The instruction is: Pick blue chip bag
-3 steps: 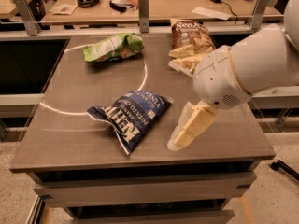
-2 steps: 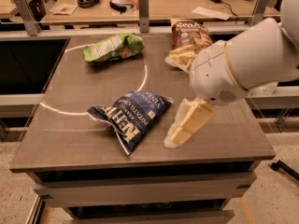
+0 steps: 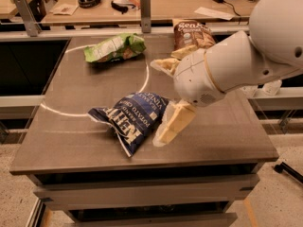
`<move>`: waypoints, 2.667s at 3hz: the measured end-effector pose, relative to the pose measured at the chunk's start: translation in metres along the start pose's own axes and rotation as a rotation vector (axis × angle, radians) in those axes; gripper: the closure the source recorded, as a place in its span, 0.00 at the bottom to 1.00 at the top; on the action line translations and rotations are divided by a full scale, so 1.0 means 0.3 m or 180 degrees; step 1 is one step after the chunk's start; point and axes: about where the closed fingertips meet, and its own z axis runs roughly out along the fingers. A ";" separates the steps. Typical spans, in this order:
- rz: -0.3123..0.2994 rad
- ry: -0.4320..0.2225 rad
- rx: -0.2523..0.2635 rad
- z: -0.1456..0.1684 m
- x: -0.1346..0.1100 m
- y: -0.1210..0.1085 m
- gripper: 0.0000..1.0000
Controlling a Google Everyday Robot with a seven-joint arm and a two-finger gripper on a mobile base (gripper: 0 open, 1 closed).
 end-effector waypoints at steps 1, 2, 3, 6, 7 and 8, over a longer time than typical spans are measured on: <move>-0.0064 -0.0112 -0.0114 0.081 0.008 -0.007 0.00; -0.0098 -0.0127 -0.0158 0.147 0.015 -0.016 0.00; -0.0116 -0.0138 -0.0187 0.208 0.023 -0.024 0.00; -0.0398 -0.0194 -0.0290 0.299 0.025 -0.031 0.65; -0.0414 -0.0272 -0.0276 0.299 0.016 -0.044 0.88; -0.0326 -0.0434 -0.0086 0.249 -0.038 -0.104 1.00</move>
Offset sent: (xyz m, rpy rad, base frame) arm 0.0287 0.0398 -0.0498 0.0188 0.0186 0.0784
